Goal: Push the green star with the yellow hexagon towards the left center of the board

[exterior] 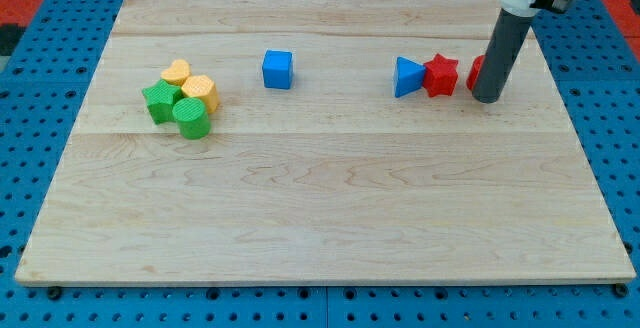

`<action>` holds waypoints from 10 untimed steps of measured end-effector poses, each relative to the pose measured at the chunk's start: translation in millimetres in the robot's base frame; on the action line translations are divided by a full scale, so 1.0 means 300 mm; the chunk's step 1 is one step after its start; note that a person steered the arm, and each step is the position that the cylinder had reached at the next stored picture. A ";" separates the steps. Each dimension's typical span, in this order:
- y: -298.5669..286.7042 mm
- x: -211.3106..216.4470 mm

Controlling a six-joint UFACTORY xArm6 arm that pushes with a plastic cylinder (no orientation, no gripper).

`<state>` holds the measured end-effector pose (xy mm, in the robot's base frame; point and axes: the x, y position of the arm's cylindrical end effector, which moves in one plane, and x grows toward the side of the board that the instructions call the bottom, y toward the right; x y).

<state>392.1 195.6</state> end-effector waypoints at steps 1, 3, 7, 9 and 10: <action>-0.038 0.051; -0.614 0.133; -1.141 -0.098; -0.934 -0.142; -0.782 -0.130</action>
